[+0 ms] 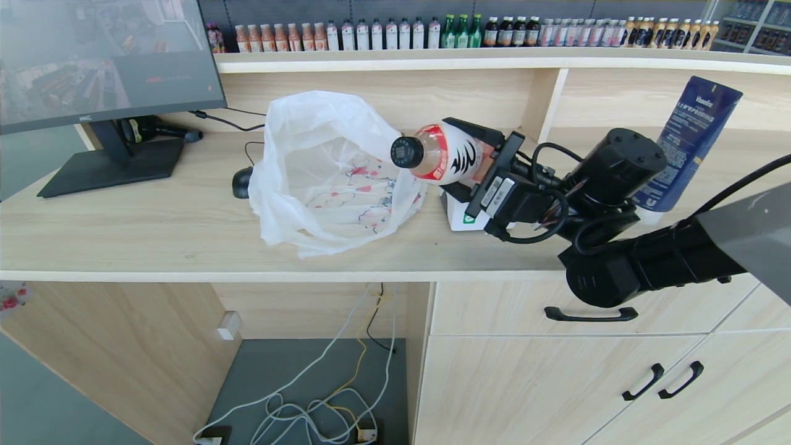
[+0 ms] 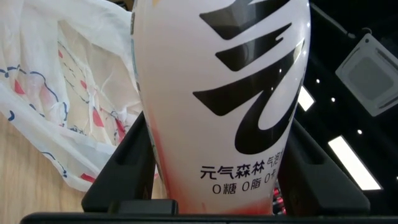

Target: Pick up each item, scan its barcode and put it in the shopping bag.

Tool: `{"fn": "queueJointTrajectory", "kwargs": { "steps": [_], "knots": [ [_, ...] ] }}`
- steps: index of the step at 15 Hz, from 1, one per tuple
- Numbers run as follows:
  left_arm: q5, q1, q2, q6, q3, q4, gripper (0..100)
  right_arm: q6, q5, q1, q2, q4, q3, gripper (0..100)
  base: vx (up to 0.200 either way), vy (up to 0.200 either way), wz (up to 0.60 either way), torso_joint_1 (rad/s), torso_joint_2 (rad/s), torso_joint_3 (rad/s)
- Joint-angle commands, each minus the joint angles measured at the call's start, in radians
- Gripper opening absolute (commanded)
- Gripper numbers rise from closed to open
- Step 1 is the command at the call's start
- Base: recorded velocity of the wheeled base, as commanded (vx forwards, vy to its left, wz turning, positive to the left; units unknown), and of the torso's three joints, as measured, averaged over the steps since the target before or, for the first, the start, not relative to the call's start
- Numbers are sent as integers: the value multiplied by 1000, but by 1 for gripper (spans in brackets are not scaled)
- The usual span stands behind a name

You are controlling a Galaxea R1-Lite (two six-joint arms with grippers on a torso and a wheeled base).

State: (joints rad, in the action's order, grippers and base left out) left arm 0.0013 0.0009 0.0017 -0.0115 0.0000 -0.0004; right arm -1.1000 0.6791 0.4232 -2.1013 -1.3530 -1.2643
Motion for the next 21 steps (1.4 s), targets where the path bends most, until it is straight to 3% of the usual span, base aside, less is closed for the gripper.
{"fn": "queueJointTrajectory", "kwargs": {
  "steps": [1, 13, 21],
  "knots": [
    [0, 1, 0, 1, 0, -1, 100, 0, 0, 0, 3, 5, 0, 0, 0, 0, 0, 0, 0, 0],
    [0, 1, 0, -1, 0, -1, 100, 3, -7, 58, 119, 63, 13, 0, 0, 0, 0, 0, 0, 0],
    [0, 1, 0, -1, 0, -1, 100, 66, -47, 106, 346, 84, 177, 0, 0, 0, 0, 0, 0, 0]
  ]
}}
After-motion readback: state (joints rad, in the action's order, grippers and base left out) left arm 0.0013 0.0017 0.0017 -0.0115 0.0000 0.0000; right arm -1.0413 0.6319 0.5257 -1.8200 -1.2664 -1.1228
